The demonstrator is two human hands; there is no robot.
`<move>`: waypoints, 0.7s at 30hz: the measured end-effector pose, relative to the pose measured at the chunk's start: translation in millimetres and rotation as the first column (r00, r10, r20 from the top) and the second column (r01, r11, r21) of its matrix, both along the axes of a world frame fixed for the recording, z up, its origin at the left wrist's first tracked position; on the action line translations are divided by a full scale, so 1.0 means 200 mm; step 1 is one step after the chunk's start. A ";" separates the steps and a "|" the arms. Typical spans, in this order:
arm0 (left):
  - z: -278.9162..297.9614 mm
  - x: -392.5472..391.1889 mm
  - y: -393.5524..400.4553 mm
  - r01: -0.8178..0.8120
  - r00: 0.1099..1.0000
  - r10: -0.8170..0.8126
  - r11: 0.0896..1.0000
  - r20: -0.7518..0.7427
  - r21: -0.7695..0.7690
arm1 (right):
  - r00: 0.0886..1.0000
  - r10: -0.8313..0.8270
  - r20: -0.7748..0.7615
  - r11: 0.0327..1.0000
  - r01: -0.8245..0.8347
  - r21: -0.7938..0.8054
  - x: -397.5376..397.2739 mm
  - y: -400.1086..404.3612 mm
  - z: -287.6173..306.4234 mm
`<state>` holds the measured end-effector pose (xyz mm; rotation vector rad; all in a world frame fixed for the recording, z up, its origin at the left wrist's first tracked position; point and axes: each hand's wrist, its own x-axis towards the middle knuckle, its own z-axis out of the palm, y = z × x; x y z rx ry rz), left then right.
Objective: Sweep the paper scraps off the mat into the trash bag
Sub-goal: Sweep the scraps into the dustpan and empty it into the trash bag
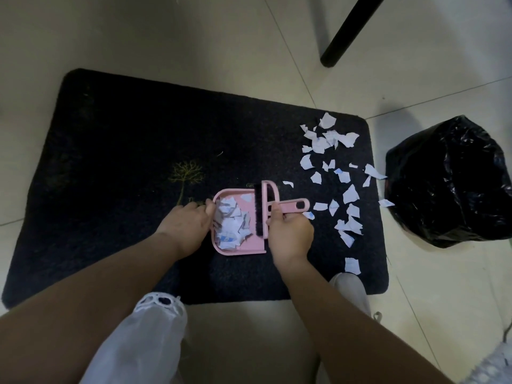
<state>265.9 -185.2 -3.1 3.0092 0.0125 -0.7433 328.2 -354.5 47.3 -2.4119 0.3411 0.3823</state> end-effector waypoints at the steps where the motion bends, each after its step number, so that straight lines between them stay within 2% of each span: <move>1: 0.01 0.00 0.00 0.001 1.000 -0.001 1.000 0.000 -0.003 | 1.000 0.003 0.015 1.000 -0.003 -0.007 0.03 -0.01 0.02; 5: 0.10 0.05 0.03 -0.008 1.000 0.008 1.000 0.007 -0.025 | 0.995 0.014 0.094 1.000 -0.013 -0.017 0.18 -0.03 0.14; 9: 0.28 0.14 0.07 -0.024 0.999 0.026 0.998 0.044 -0.054 | 0.980 0.110 0.166 0.994 -0.109 -0.012 0.32 -0.03 0.29; 13: 0.55 0.24 0.12 -0.074 0.989 0.085 0.994 0.123 -0.086 | 0.943 0.220 0.249 0.974 -0.226 -0.006 0.48 -0.02 0.52; 15: 0.65 0.30 0.14 -0.087 0.985 0.104 0.989 0.139 -0.117 | 0.935 0.225 0.273 0.972 -0.235 0.003 0.57 0.00 0.61; 21: 1.11 0.52 0.06 -0.102 0.973 0.110 0.994 0.205 -0.049 | 0.916 0.219 0.337 0.962 -0.261 0.085 0.77 -0.09 1.03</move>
